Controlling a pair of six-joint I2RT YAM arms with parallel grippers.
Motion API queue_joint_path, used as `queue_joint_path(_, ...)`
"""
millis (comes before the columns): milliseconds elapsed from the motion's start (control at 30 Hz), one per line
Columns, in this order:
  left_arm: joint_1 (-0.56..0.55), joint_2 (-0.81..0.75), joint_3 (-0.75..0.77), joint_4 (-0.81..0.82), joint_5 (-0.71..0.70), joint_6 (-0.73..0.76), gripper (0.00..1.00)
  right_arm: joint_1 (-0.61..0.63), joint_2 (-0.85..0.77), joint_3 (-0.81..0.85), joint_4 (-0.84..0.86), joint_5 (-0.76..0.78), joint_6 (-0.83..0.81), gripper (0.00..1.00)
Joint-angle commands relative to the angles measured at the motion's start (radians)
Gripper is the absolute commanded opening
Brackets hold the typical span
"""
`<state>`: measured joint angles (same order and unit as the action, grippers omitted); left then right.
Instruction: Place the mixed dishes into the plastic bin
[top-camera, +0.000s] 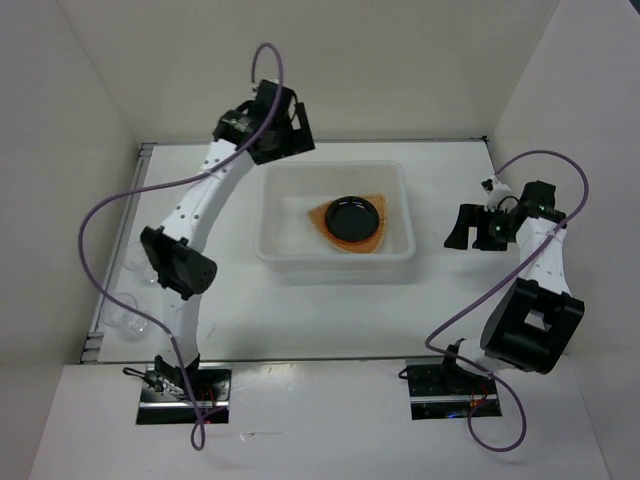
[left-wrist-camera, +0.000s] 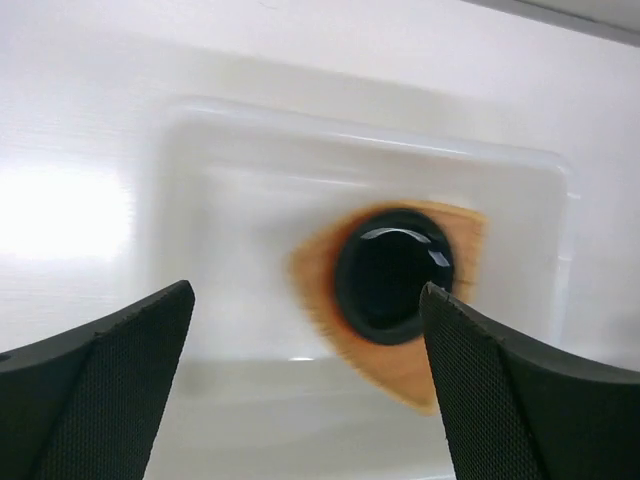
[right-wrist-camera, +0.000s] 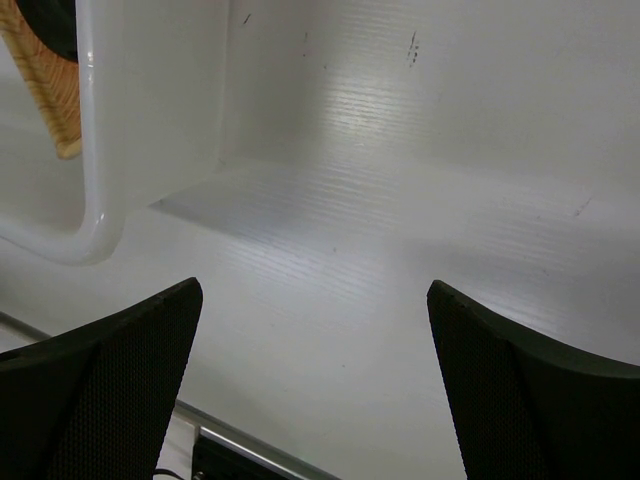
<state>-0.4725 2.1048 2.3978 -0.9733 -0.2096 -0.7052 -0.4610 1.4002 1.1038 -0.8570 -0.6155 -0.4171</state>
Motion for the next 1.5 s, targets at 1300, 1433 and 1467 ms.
queue_joint_path(1300,0.75,-0.453,-1.161,0.174,-0.113,0.173,0.94,-0.013,0.082,-0.002,0.003,-0.015,-0.017,0.98)
queue_joint_path(1433,0.759,-0.43,-1.161,0.197,-0.113,0.185,0.78,-0.013,0.082,-0.002,0.003,-0.015,-0.008,0.98)
queue_joint_path(1467,0.759,-0.43,-1.161,0.197,-0.113,0.194,0.72,-0.013,0.082,-0.002,0.003,-0.015,-0.008,0.98)
